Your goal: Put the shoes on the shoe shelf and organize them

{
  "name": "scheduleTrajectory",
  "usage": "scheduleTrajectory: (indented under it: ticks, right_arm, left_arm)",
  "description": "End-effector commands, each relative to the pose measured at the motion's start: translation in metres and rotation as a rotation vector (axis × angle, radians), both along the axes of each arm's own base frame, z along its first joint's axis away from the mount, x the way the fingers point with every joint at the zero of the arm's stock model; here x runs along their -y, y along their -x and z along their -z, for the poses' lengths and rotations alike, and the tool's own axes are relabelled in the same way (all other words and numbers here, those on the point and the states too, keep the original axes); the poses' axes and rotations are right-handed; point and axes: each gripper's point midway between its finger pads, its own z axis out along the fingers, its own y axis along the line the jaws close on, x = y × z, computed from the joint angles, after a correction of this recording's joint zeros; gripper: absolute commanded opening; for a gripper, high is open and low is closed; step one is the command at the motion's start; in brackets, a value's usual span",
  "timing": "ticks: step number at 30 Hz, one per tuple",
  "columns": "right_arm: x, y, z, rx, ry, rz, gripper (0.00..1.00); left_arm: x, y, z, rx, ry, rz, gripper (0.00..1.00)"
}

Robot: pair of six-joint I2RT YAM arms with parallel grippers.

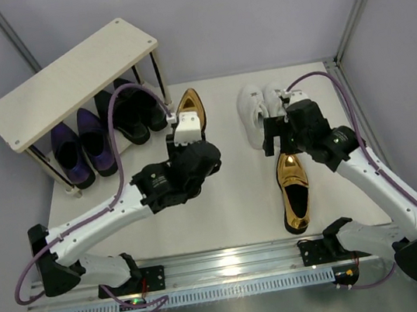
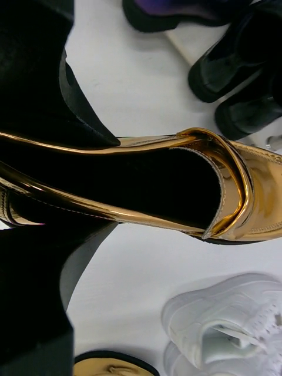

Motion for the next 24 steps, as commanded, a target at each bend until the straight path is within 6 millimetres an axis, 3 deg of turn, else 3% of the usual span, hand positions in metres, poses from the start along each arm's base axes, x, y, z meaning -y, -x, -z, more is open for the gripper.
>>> scheduleTrajectory:
  ticks: [1, 4, 5, 6, 7, 8, 10, 12, 17, 18, 19, 22, 24]
  right_arm:
    - [-0.001, -0.01, -0.018, 0.057, -0.011, -0.007, 0.98]
    - [0.001, -0.011, -0.021, 0.062, -0.013, -0.01, 0.98]
    - [0.0, -0.01, -0.022, 0.06, -0.017, -0.015, 0.98]
    - [-0.001, -0.011, -0.024, 0.066, -0.018, -0.017, 0.98]
    - [0.0, -0.011, -0.025, 0.066, -0.017, -0.017, 0.98]
    - [0.001, -0.01, -0.025, 0.063, -0.012, -0.016, 0.98]
    - [0.003, -0.009, -0.03, 0.07, -0.005, -0.022, 0.98]
    - [0.005, -0.009, -0.035, 0.08, -0.002, -0.021, 0.98]
    - [0.003, -0.01, -0.039, 0.075, 0.0, -0.034, 0.98]
    - [-0.001, -0.014, -0.04, 0.061, -0.001, -0.042, 0.98]
    - [-0.001, -0.014, -0.04, 0.06, -0.003, -0.044, 0.98]
    - [-0.006, -0.017, -0.036, 0.036, -0.008, -0.055, 0.98]
    - [-0.008, -0.018, -0.034, 0.027, -0.009, -0.061, 0.98]
  left_arm:
    - [-0.017, -0.026, -0.108, 0.221, 0.011, -0.082, 0.0]
    - [-0.034, -0.047, -0.154, 0.286, -0.033, -0.116, 0.0]
    - [-0.038, -0.055, -0.177, 0.313, -0.01, -0.137, 0.0]
    - [-0.046, -0.061, -0.183, 0.31, -0.051, -0.148, 0.0]
    - [-0.069, -0.074, -0.193, 0.314, -0.048, -0.211, 0.0]
    - [-0.073, -0.082, -0.197, 0.31, -0.045, -0.22, 0.0]
    - [-0.11, -0.092, -0.223, 0.335, -0.015, -0.309, 0.0]
    - [-0.133, -0.094, -0.246, 0.367, 0.01, -0.358, 0.0]
    - [-0.199, -0.097, -0.27, 0.401, -0.03, -0.517, 0.0]
    - [-0.24, -0.1, -0.272, 0.402, -0.052, -0.606, 0.0]
    - [-0.241, -0.098, -0.273, 0.406, -0.05, -0.607, 0.0]
    - [-0.275, -0.101, -0.269, 0.392, -0.049, -0.668, 0.0]
    - [-0.287, -0.1, -0.26, 0.367, -0.06, -0.691, 0.0]
